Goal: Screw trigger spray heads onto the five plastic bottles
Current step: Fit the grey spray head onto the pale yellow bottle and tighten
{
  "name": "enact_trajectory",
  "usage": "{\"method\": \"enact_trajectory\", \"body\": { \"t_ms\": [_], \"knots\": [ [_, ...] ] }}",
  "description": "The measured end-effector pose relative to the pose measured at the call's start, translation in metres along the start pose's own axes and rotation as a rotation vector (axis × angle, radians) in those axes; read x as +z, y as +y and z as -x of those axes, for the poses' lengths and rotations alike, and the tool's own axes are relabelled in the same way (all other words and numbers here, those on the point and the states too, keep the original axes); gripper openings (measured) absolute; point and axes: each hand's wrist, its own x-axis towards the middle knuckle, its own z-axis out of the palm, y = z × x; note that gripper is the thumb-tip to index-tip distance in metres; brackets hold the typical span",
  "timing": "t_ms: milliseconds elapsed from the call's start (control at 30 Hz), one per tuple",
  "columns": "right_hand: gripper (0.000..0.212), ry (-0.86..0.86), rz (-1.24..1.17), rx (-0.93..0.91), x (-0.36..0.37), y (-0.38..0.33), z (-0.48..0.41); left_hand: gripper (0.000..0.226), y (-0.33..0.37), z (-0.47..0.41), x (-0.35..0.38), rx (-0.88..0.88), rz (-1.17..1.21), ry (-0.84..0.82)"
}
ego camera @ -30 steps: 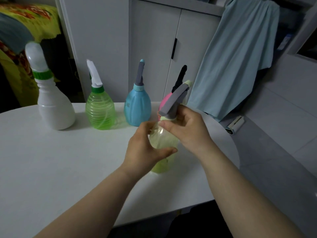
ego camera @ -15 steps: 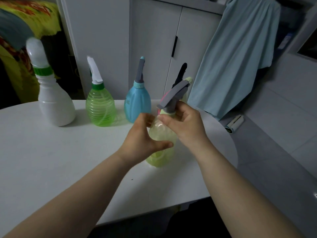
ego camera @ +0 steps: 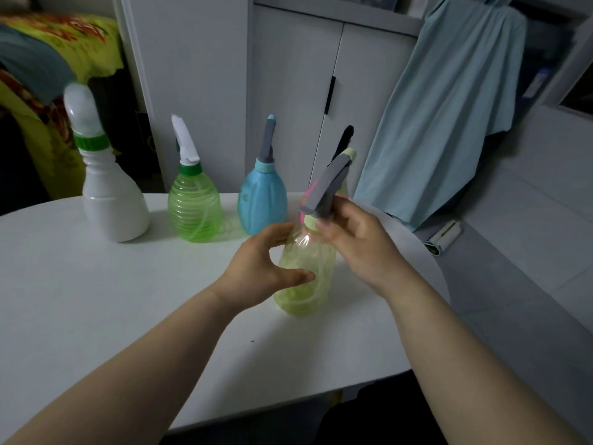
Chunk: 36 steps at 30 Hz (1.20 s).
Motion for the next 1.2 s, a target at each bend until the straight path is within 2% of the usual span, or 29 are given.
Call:
{"method": "enact_trajectory", "body": {
  "t_ms": [167,267,500,600,867,933,1067,1133,1200],
  "knots": [
    [0.031,0.418,0.027,-0.08,0.024,0.004,-0.002,0.068,0.0,0.0,0.001,0.01,-0.024,0.014],
    [0.039,0.511,0.009,-0.065,0.033,0.006,-0.004,0.071,0.0,0.0,0.002,0.007,-0.027,0.011],
    [0.023,0.252,-0.104,-0.012,0.014,0.003,0.004,0.063,-0.002,-0.001,0.001,-0.004,0.012,-0.01],
    [0.026,0.163,-0.135,-0.022,0.007,0.003,0.002,0.065,-0.003,-0.001,0.001,-0.01,0.007,-0.01],
    [0.042,0.411,-0.083,-0.108,0.027,0.008,-0.003,0.069,-0.003,0.0,0.001,0.0,-0.012,-0.003],
    [0.041,0.382,-0.079,-0.098,0.026,0.007,-0.001,0.069,-0.003,0.0,0.001,0.0,-0.011,-0.004],
    [0.038,0.208,-0.117,0.022,0.013,0.01,0.004,0.066,-0.002,0.0,0.001,-0.004,0.016,-0.009],
    [0.025,0.16,-0.131,0.023,0.009,0.012,0.005,0.065,-0.003,0.0,0.001,-0.003,0.022,-0.011],
    [0.017,0.184,-0.156,0.004,0.009,0.012,0.004,0.065,-0.004,0.0,0.001,-0.005,0.02,-0.011]
  ]
}}
